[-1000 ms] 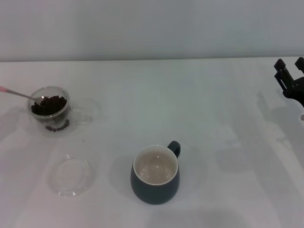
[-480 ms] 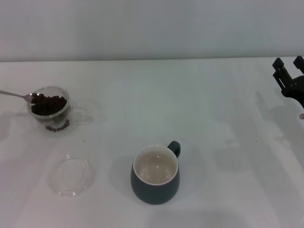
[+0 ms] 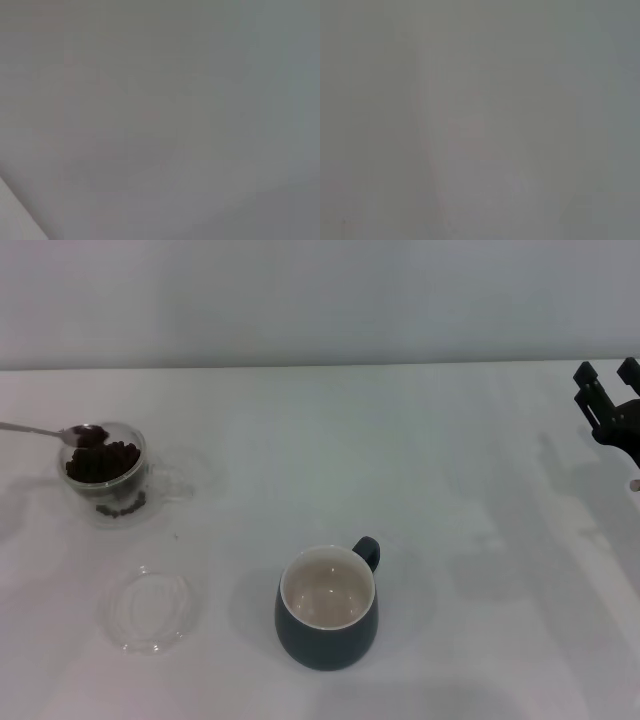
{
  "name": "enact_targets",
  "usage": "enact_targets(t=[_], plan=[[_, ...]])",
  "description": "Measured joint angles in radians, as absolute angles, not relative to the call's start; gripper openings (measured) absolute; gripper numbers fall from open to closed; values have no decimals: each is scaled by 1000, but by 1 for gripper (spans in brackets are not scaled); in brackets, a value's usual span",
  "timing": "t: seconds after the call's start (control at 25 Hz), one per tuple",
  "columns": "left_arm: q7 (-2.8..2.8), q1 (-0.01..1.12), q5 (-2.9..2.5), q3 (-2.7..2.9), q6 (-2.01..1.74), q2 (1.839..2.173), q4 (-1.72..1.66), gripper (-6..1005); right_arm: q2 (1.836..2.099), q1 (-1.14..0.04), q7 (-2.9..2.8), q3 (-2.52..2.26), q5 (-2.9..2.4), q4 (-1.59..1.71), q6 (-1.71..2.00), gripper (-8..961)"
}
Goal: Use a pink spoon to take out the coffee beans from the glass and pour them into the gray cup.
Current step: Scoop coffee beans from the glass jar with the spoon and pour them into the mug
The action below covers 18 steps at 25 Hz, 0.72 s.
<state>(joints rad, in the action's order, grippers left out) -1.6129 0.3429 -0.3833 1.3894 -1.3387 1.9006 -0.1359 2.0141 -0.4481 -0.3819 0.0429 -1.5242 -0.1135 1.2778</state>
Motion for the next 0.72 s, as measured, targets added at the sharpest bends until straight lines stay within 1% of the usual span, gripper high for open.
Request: enact_targets(t=[0.08,0.16,0.2,0.24,0.44,0.56,0.72], plan=[[-1616,347,-387,1392,-1339,1915,-136,161,2014,-449,-382,43,-1525,-113,1278,613],[-1618,353,-396,1393,-1340,1937,-138,161,2014,-449,-382,43,-1525,-114,1278,613],[-1619,360,-403,1394,-1341,1954,-139,161,2014,-449,-382,43,-1525,-114,1278,613],[-1620,362,-406,1394,-1341,1958,-139,162,2014,-449,-382,43,-1525,-115,1278,613],[-1644,394,-444,1394,-1342,2003,-140,163,2014,-450,-379,43,-1525,-116,1278,613],[-1659,413,-472,1394,-1342,2021,-140,163,2014,-452,-378,45,-1525,-117,1278,613],[-1686,432,-521,1394,-1342,2037,-138,164,2014,-453,-376,46,-1525,-122,1278,613]])
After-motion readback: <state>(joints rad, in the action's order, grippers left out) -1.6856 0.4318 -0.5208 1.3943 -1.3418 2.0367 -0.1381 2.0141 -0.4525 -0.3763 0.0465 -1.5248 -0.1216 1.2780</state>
